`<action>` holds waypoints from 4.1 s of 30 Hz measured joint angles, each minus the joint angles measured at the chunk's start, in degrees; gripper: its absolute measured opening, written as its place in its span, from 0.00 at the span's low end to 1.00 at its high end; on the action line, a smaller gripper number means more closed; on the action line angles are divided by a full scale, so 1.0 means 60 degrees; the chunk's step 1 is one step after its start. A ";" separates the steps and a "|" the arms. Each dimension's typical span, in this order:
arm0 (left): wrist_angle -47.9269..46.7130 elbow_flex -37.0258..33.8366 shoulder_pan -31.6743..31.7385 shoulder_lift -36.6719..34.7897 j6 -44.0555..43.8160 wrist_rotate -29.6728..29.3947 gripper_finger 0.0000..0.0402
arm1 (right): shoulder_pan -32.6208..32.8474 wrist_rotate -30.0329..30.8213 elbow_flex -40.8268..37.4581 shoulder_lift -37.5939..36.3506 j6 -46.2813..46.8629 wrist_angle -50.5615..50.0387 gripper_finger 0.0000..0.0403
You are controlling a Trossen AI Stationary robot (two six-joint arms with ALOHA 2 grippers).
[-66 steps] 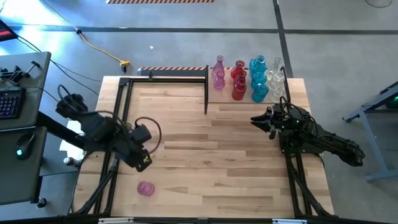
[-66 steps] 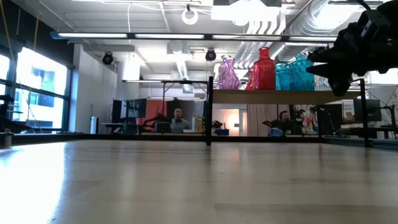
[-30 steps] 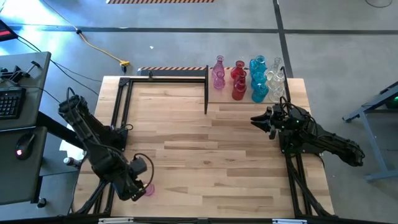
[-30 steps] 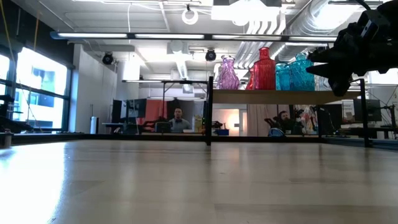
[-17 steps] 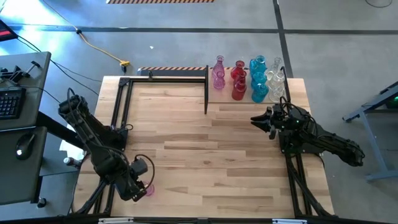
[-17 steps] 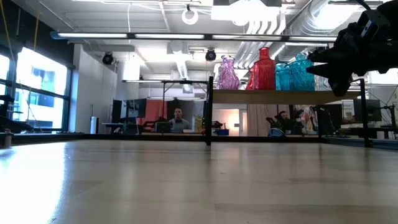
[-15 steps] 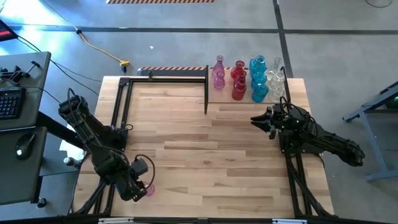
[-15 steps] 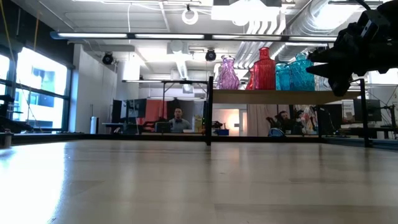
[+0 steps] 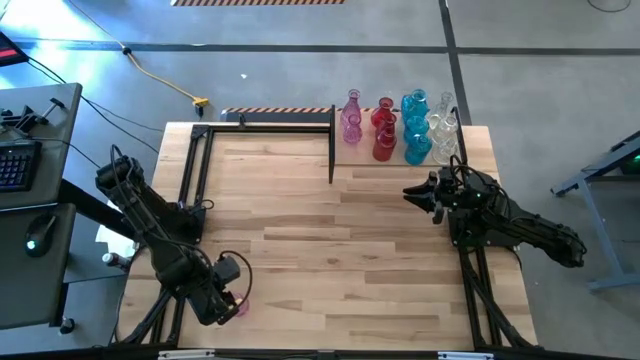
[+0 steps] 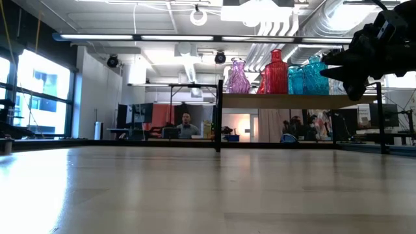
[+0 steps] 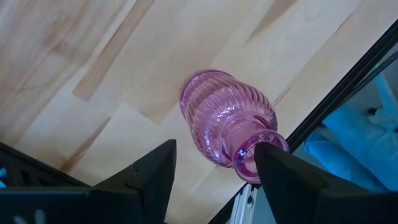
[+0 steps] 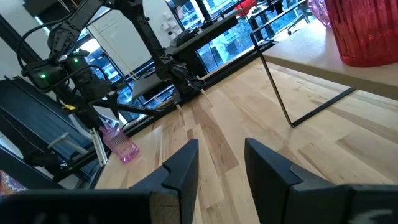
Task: Sort vases onto shelf
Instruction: Put the pink vase on the shelf aligned with the pink vases
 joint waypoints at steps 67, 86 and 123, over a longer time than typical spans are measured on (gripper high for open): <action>-0.2621 0.3481 0.6065 -0.0018 0.7646 0.0417 0.03 | 0.0000 0.0000 0.0000 -0.0004 -0.0001 0.0000 0.27; -0.2583 0.4142 0.8779 -0.0018 1.0159 0.1181 0.04 | 0.0000 0.0000 0.0000 -0.0004 -0.0002 0.0000 0.27; 0.0117 0.4142 1.0952 -0.0018 1.0392 0.1872 0.04 | 0.0000 0.0463 0.0001 -0.0004 0.0092 -0.0010 0.27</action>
